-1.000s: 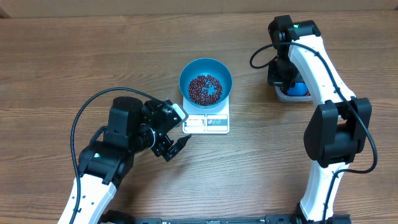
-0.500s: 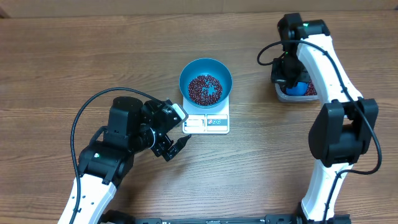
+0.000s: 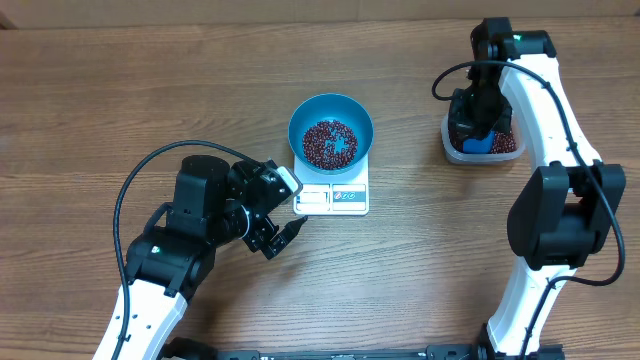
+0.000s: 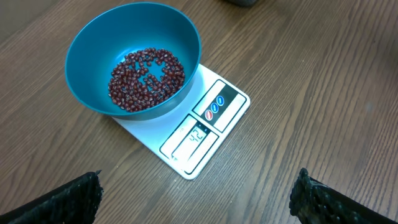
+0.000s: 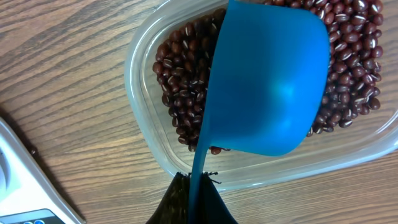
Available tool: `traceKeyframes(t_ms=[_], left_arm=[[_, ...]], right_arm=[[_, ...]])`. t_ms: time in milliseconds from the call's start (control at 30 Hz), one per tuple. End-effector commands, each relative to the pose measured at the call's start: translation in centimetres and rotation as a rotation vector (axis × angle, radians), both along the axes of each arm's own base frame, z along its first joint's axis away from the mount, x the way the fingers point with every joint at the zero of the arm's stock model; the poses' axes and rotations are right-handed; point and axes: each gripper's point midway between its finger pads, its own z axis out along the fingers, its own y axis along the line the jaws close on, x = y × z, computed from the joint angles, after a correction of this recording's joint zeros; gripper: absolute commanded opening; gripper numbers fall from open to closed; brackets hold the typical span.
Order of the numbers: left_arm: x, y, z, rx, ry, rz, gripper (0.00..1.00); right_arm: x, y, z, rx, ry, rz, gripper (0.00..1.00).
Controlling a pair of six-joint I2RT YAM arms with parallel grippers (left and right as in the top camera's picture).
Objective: Scoop item into bowl and weigh 150g on scale
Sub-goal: 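Lower the scoop into the red beans with the right gripper, then drag the scoop through the beans toward the right to fill it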
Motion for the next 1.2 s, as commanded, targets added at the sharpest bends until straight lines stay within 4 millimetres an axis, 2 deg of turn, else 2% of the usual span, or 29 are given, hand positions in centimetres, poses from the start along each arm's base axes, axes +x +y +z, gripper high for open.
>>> traceKeyframes(t_ms=[0,333,700,967,1167], left_arm=[[-0.1,0.0,-0.2,-0.012,0.011,-0.001,1.0],[-0.1,0.0,-0.2,-0.012,0.012,-0.001,1.0],[-0.1,0.0,-0.2,-0.012,0.011,-0.001,1.0],[-0.1,0.0,-0.2,-0.012,0.012,-0.001,1.0],[-0.1,0.0,-0.2,-0.012,0.011,-0.001,1.0]], right_arm=[[0.8,-0.5,1.1,0.053,-0.059,0.025,0.04],[1.1,-1.8,1.5,0.204,-0.088,0.006,0.04],[0.6,-3.5,1.6,0.238,-0.083,-0.012,0.04],[0.7,-2.5,2.5,0.401,-0.128,0.042,0.04],[0.2,-2.2,2.6,0.415,-0.112,0.058,0.04]])
